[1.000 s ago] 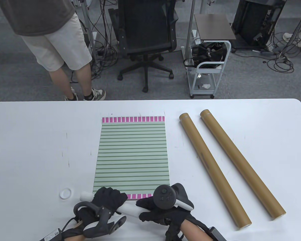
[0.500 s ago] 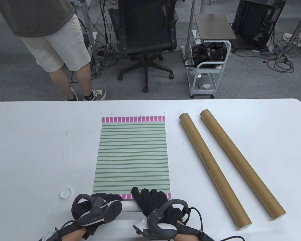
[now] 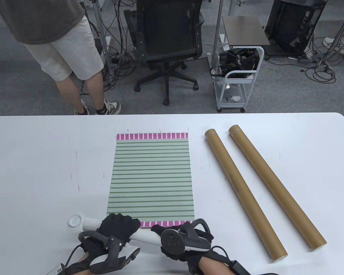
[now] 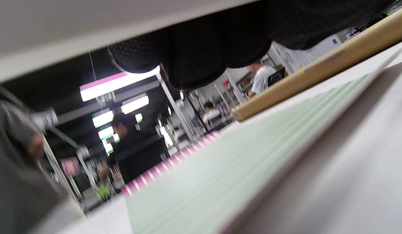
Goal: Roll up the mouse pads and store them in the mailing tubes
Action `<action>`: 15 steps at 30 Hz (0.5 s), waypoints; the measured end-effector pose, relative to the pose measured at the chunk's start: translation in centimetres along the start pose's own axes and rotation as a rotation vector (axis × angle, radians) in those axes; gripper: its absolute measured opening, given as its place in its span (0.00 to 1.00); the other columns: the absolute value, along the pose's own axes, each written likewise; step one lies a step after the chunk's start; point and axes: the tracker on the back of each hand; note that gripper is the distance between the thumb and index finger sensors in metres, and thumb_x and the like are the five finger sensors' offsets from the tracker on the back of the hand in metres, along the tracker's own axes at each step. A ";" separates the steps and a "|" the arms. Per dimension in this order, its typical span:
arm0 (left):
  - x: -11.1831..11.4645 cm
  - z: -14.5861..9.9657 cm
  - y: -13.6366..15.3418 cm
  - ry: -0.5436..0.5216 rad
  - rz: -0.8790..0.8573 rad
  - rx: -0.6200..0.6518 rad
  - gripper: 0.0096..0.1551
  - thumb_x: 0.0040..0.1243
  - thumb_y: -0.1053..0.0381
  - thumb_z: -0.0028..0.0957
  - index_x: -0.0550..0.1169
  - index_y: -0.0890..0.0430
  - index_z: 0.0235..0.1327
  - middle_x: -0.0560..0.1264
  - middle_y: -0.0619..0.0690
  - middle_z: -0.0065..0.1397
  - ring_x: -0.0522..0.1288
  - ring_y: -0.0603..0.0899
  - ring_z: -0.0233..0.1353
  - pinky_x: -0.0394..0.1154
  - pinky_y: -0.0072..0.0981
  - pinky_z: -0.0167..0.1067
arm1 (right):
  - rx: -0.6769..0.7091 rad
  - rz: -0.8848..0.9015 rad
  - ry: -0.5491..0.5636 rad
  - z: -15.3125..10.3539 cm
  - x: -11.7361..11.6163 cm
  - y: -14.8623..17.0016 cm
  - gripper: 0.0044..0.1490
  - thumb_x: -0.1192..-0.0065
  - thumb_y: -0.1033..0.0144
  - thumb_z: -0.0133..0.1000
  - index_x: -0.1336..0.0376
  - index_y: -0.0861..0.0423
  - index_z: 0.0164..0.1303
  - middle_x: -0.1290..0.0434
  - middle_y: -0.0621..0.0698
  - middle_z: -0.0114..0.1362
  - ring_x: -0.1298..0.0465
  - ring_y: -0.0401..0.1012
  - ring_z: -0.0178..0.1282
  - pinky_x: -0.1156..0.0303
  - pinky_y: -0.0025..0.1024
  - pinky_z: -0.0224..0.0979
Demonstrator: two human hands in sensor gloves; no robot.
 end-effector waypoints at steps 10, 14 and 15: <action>0.1 -0.1 -0.1 0.018 -0.004 0.040 0.22 0.64 0.35 0.40 0.74 0.35 0.48 0.81 0.34 0.45 0.84 0.41 0.46 0.82 0.32 0.55 | 0.018 0.044 -0.041 0.1 -0.8 1.0 0.45 0.34 0.49 0.47 0.43 0.49 0.75 0.21 0.43 0.53 0.18 0.36 0.38 0.21 0.29 0.48; 0.7 0.1 0.9 0.044 -0.031 -0.009 0.21 0.64 0.35 0.41 0.74 0.34 0.47 0.81 0.34 0.45 0.84 0.42 0.46 0.82 0.33 0.56 | 0.013 0.119 0.145 -0.6 1.3 1.4 0.60 0.43 0.32 0.38 0.49 0.48 0.80 0.30 0.48 0.72 0.25 0.46 0.64 0.29 0.44 0.69; 0.8 0.1 1.3 0.039 -0.023 -0.020 0.21 0.64 0.35 0.41 0.74 0.34 0.47 0.81 0.34 0.45 0.84 0.42 0.46 0.82 0.33 0.56 | -0.011 0.119 0.215 -0.9 2.6 1.8 0.60 0.44 0.32 0.39 0.50 0.48 0.81 0.32 0.48 0.74 0.27 0.47 0.66 0.31 0.46 0.72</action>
Point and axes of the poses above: the tracker on the back of each hand, its own y axis roughly to the little-finger side, its own z axis roughly from the wrist to the fingertips, x = y × z
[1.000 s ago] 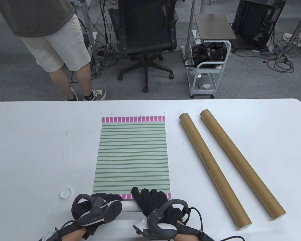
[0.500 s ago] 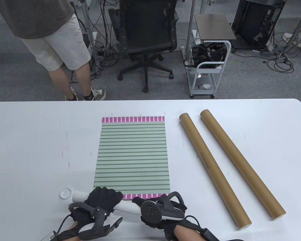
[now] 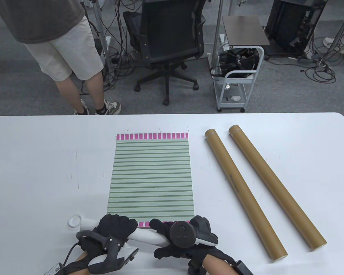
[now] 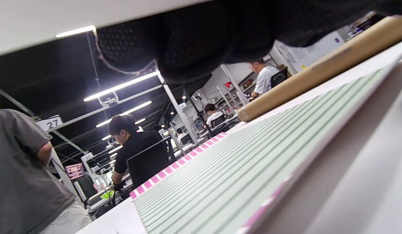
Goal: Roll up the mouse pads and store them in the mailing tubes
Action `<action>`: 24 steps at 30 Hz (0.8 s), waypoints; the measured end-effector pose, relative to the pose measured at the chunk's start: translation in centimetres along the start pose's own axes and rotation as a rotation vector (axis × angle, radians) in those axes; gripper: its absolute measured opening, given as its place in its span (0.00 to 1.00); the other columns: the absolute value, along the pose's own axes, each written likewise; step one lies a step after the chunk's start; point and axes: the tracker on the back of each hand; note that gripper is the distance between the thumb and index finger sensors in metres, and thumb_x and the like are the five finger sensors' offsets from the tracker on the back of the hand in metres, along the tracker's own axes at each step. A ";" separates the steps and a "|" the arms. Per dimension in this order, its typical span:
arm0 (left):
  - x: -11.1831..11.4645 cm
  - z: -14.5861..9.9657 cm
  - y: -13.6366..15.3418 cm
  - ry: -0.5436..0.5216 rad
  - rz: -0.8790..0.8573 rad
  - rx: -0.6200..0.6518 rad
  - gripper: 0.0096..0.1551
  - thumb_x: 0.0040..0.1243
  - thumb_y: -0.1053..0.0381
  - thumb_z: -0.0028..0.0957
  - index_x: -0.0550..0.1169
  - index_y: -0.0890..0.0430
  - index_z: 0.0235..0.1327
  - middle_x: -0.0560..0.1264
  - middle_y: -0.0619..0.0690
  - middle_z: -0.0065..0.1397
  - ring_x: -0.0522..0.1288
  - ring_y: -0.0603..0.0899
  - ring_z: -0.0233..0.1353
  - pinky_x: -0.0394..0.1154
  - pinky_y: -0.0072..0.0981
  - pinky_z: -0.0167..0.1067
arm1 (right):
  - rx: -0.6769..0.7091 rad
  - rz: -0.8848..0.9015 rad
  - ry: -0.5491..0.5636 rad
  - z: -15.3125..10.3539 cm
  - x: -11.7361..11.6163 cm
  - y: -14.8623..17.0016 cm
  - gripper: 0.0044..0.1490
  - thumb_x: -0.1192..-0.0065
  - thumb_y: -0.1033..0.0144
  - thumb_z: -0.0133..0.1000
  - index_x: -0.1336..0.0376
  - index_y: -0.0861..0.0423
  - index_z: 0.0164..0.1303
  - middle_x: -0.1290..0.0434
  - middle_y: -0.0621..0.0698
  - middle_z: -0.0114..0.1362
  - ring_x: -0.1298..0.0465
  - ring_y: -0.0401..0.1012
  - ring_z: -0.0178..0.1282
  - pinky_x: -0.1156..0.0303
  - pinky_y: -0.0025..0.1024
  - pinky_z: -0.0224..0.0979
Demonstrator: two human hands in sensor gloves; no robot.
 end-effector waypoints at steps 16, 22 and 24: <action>2.5 -0.4 4.4 0.104 -0.072 -0.161 0.21 0.64 0.35 0.40 0.74 0.34 0.47 0.81 0.34 0.45 0.84 0.41 0.46 0.82 0.32 0.55 | -0.767 -0.546 -0.040 -0.6 8.9 12.8 0.68 0.43 0.35 0.43 0.63 0.58 0.85 0.53 0.62 0.87 0.47 0.62 0.83 0.47 0.65 0.80; 2.3 -0.3 4.6 0.096 -0.066 -0.169 0.21 0.64 0.35 0.41 0.74 0.34 0.47 0.81 0.34 0.45 0.84 0.42 0.46 0.82 0.33 0.55 | -0.949 -0.464 -0.125 -0.6 7.5 17.1 0.68 0.41 0.38 0.45 0.61 0.63 0.84 0.49 0.66 0.85 0.42 0.66 0.79 0.39 0.63 0.76; 2.3 -0.3 4.7 0.095 -0.063 -0.171 0.21 0.64 0.35 0.41 0.74 0.34 0.47 0.81 0.34 0.45 0.84 0.42 0.46 0.82 0.33 0.56 | -1.005 -0.398 -0.135 -0.4 7.1 18.5 0.68 0.40 0.38 0.45 0.61 0.65 0.84 0.48 0.68 0.84 0.41 0.67 0.79 0.37 0.64 0.75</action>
Point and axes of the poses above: the tracker on the back of each hand, its own y axis roughly to the little-finger side, its own z axis roughly from the wrist to the fingertips, x = y × z
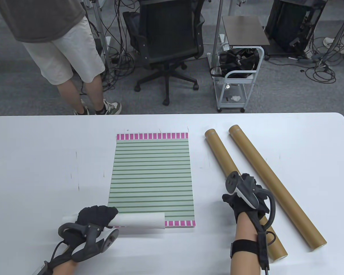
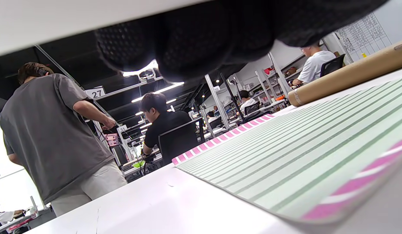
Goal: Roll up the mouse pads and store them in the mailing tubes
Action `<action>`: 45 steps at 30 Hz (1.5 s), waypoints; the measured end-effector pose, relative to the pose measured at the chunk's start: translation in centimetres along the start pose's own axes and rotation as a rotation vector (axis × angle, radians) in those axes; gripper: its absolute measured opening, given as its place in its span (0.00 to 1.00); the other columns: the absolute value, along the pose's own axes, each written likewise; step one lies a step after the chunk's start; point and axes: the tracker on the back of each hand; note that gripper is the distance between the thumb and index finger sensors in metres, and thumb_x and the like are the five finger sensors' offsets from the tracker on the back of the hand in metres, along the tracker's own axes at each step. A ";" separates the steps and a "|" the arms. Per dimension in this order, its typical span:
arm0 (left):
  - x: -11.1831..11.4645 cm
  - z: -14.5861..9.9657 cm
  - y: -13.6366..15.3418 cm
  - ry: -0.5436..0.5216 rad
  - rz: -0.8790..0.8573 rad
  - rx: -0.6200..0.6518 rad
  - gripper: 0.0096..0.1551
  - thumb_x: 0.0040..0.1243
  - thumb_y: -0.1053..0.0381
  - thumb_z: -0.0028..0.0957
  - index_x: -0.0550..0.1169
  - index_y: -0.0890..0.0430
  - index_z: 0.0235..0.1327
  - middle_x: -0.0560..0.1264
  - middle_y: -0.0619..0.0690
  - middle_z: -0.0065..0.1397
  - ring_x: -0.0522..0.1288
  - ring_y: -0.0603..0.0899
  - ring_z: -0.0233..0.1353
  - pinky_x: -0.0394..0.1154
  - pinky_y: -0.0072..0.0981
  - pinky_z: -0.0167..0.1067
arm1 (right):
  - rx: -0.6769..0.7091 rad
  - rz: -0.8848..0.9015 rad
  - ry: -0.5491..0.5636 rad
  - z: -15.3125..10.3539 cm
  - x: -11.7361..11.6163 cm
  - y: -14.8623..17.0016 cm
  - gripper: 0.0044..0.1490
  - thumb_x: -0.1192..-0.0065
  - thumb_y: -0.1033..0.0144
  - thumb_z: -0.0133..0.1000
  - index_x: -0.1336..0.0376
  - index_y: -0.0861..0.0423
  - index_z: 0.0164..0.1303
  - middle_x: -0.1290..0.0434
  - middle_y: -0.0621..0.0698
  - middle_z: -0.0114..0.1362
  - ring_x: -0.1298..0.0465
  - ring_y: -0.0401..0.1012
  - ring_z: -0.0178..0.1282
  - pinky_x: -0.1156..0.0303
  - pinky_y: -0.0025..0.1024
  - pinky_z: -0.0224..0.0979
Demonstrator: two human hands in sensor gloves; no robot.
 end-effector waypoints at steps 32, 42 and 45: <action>2.1 0.2 4.1 0.109 0.003 -0.160 0.22 0.64 0.35 0.41 0.73 0.35 0.48 0.81 0.34 0.46 0.83 0.42 0.48 0.82 0.33 0.57 | 0.222 0.027 0.545 -9.3 5.7 1.1 0.51 0.32 0.50 0.46 0.50 0.45 0.80 0.37 0.50 0.81 0.33 0.52 0.77 0.38 0.57 0.78; 4.5 0.2 8.0 0.245 -0.024 -0.355 0.22 0.64 0.35 0.40 0.74 0.35 0.48 0.81 0.34 0.46 0.84 0.42 0.46 0.83 0.33 0.55 | 0.417 -0.077 0.684 -12.6 1.9 -0.6 0.51 0.32 0.51 0.46 0.54 0.37 0.78 0.40 0.44 0.80 0.36 0.49 0.78 0.45 0.65 0.80; 4.7 0.3 8.5 0.259 -0.059 -0.377 0.23 0.64 0.35 0.40 0.75 0.36 0.48 0.82 0.34 0.45 0.84 0.42 0.45 0.83 0.32 0.53 | 0.415 -0.142 0.686 -12.5 0.7 -1.4 0.50 0.31 0.50 0.46 0.53 0.38 0.77 0.39 0.45 0.79 0.34 0.49 0.76 0.42 0.65 0.78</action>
Point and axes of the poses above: the tracker on the back of each hand, its own y axis roughly to the little-finger side, its own z axis roughly from the wrist to the fingertips, x = y × z
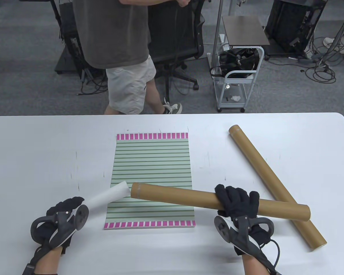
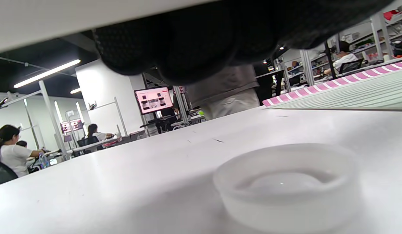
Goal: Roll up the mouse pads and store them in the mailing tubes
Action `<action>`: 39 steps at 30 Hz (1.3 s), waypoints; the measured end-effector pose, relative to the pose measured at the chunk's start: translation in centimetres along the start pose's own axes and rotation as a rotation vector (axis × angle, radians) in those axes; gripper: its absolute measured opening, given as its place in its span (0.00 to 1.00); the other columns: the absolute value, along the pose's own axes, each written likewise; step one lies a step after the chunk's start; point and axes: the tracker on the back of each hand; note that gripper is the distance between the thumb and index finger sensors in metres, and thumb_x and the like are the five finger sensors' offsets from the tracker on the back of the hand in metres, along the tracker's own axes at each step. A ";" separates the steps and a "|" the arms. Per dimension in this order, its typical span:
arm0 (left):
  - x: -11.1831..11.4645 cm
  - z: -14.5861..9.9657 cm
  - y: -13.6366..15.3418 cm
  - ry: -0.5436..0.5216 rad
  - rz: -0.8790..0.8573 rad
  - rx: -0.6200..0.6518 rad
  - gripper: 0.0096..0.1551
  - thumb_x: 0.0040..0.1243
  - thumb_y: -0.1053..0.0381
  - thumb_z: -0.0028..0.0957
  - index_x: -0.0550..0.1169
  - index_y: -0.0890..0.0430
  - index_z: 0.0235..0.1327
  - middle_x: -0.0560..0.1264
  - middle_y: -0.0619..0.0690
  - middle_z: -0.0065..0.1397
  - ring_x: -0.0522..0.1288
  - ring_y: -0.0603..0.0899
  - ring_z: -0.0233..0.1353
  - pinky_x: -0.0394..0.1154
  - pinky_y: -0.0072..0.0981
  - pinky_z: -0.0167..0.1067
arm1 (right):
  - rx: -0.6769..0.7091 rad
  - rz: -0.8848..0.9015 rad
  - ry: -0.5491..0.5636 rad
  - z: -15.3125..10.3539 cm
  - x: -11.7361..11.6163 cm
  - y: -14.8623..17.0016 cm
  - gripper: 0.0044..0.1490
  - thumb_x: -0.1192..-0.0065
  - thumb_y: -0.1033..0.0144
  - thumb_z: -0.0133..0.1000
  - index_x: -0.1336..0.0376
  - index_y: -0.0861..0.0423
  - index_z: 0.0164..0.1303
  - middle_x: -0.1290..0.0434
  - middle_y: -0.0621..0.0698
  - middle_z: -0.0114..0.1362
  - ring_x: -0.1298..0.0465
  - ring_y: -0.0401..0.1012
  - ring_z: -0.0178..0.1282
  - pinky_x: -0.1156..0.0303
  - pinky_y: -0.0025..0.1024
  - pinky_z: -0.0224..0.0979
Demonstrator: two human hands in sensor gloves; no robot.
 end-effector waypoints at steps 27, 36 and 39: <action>-3.7 -3.3 -5.2 -0.036 -0.033 0.436 0.37 0.61 0.29 0.32 0.68 0.36 0.58 0.79 0.32 0.53 0.83 0.41 0.54 0.81 0.32 0.62 | 0.175 0.199 -0.072 -0.7 0.6 -3.3 0.53 0.37 0.36 0.37 0.41 0.46 0.74 0.28 0.44 0.70 0.26 0.47 0.65 0.33 0.52 0.75; -4.5 -3.5 -3.9 0.103 -0.315 0.476 0.44 0.60 0.37 0.39 0.58 0.39 0.71 0.75 0.38 0.72 0.79 0.50 0.71 0.76 0.42 0.74 | 0.152 0.169 -0.057 -1.1 0.7 -2.3 0.51 0.35 0.37 0.37 0.40 0.45 0.72 0.29 0.43 0.71 0.28 0.47 0.66 0.35 0.53 0.77; -4.5 -3.4 -3.1 0.024 -0.357 0.450 0.47 0.64 0.35 0.37 0.56 0.38 0.70 0.73 0.37 0.73 0.82 0.47 0.69 0.80 0.38 0.72 | 0.165 0.151 -0.021 -1.2 1.1 -2.6 0.49 0.36 0.37 0.38 0.40 0.42 0.72 0.30 0.43 0.71 0.29 0.47 0.67 0.36 0.51 0.77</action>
Point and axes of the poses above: the tracker on the back of each hand, its own y axis roughly to the little-finger side, its own z axis roughly from the wrist to the fingertips, x = y × z
